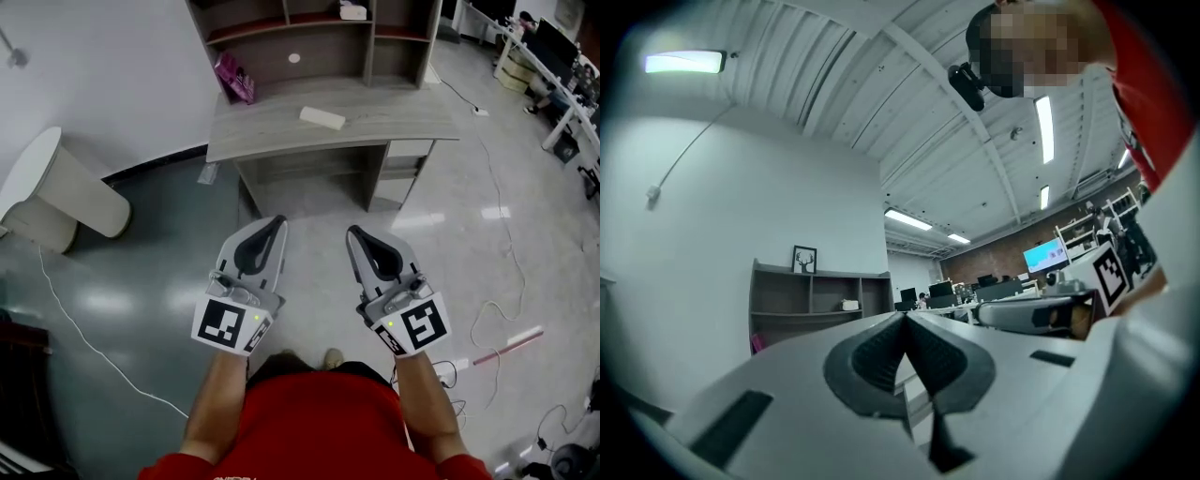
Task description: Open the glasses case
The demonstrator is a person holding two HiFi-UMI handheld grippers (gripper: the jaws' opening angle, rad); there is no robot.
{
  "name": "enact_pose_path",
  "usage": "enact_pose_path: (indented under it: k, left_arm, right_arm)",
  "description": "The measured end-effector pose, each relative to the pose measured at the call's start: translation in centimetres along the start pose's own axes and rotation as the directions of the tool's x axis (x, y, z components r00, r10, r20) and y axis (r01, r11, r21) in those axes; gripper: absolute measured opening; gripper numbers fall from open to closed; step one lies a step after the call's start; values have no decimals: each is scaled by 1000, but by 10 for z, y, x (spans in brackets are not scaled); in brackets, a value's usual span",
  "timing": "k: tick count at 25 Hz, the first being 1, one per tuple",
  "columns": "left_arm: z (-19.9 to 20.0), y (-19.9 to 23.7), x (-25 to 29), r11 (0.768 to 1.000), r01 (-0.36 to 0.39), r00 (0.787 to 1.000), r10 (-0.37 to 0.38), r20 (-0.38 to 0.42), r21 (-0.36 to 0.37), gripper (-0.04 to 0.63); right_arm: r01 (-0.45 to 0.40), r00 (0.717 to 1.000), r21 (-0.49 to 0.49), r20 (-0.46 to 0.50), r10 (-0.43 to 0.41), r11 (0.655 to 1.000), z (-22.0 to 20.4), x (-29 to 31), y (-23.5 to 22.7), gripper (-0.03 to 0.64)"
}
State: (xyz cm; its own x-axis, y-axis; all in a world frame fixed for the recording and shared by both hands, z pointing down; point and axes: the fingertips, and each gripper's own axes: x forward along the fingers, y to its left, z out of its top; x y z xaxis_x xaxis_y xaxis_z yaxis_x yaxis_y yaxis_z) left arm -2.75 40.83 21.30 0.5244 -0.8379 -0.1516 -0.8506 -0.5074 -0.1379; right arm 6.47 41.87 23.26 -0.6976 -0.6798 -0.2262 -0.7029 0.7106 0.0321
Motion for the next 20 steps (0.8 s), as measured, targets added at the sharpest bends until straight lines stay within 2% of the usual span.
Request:
enact_pose_path:
  k: [6,10,15,20]
  left_arm:
    - [-12,-6,23,1000,-11,1000,11,-22,8,8]
    - [-22,8,44,1000,-12,1000,13,-21,10,8]
    - [-47,42,79,1000,-7,1000,7,-20,-5,8]
    - [-74,99,135,1000,5,1000,-6,-14,-16,8]
  right_arm:
    - [-1,1000,9,-6,1,1000,-9,-1,-33,3]
    - [3,1000,-1,-6,-3,1000,-16,15,-52,3]
    - [17,1000,-19,-23,-17,1000,-36,53,-80,3]
    - [44,998,-49,-48,-46,998,-58,114,-121,5]
